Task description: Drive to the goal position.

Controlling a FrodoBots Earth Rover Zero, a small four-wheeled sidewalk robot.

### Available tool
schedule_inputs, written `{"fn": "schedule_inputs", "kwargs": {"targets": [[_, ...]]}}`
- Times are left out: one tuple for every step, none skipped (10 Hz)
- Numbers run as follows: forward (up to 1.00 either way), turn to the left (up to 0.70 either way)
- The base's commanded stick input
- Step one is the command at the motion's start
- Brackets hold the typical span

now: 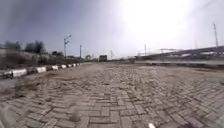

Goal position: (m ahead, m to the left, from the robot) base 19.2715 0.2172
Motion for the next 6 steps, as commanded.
{"fn": "schedule_inputs", "kwargs": {"targets": [[1.0,0.0],[1.0,0.0],[1.0,0.0],[1.0,0.0],[1.0,0.0],[1.0,0.0]]}}
